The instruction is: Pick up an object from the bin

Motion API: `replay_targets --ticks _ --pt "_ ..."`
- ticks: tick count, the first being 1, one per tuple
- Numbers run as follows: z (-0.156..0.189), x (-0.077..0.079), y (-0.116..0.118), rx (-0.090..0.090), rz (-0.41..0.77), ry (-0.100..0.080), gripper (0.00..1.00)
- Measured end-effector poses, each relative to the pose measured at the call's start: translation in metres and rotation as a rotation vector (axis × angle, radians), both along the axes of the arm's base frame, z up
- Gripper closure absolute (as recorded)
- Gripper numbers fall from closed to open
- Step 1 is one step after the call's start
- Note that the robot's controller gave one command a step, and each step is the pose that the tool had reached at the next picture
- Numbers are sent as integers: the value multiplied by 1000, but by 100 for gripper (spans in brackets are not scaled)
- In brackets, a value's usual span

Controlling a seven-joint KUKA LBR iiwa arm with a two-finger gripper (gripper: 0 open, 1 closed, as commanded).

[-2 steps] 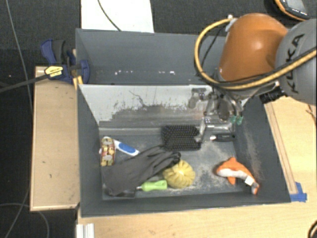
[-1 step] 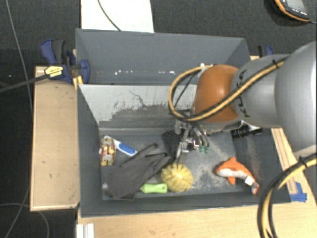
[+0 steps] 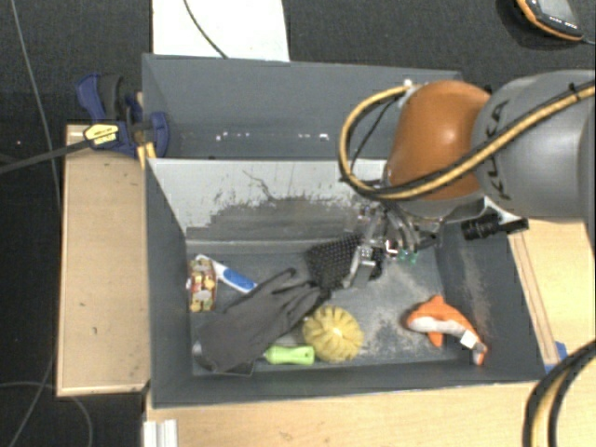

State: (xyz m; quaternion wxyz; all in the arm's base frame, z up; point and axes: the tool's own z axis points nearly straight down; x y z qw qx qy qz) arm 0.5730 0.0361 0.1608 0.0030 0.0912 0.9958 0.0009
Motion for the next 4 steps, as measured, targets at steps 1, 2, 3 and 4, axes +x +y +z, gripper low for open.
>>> replay_targets --ticks 1,2,3,4 --pt "-87 6 3 3 33 -16 0" --pt "-88 10 11 3 -181 -12 0" --pt "-82 11 3 2 31 -33 100" --pt "-82 11 3 3 31 -33 100"
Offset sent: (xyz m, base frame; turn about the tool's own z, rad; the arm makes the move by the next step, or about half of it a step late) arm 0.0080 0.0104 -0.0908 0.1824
